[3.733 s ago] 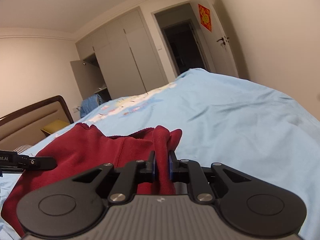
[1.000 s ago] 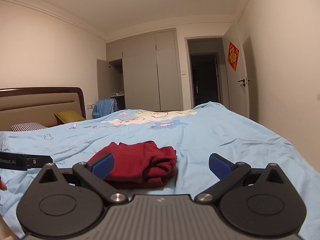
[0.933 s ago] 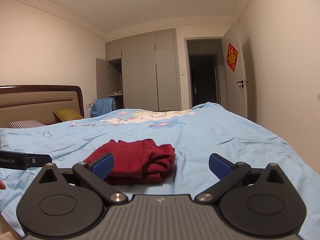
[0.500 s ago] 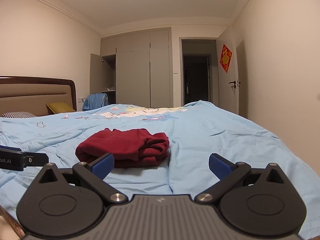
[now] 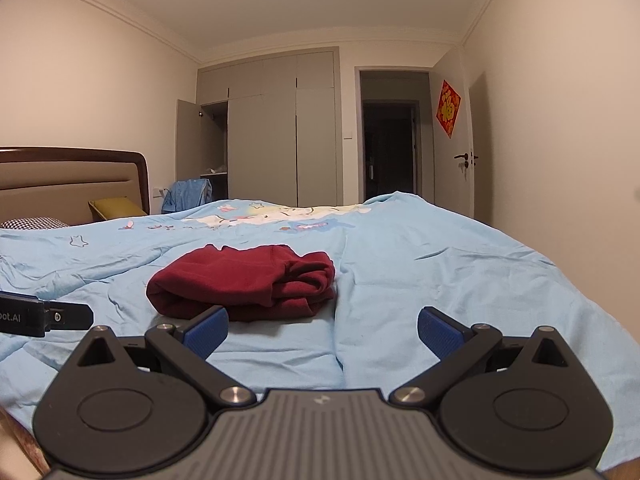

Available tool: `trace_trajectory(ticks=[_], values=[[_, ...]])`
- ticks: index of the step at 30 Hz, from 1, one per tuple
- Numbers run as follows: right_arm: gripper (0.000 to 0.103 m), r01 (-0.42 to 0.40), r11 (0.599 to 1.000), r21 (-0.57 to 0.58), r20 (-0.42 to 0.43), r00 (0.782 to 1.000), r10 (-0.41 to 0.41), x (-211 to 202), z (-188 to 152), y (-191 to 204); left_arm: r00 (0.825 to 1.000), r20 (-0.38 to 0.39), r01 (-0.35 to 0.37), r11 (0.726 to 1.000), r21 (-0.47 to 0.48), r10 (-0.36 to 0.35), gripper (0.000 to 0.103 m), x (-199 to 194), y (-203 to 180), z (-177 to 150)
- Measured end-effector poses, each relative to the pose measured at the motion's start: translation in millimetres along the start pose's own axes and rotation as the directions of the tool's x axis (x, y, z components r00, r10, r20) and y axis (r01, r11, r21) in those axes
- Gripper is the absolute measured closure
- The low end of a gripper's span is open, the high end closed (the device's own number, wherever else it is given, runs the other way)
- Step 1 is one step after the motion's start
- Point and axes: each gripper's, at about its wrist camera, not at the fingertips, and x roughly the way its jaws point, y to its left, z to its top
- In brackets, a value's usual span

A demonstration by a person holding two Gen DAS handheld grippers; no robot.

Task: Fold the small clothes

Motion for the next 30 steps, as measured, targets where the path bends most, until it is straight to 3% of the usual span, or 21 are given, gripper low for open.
trace_trajectory(ticks=[30], values=[[0.000, -0.002, 1.000, -0.008, 0.000, 1.000, 0.002, -0.3, 0.0, 2.1, 1.000, -0.002, -0.001, 1.000, -0.002, 0.001, 0.001, 0.4, 0.5, 0.1]])
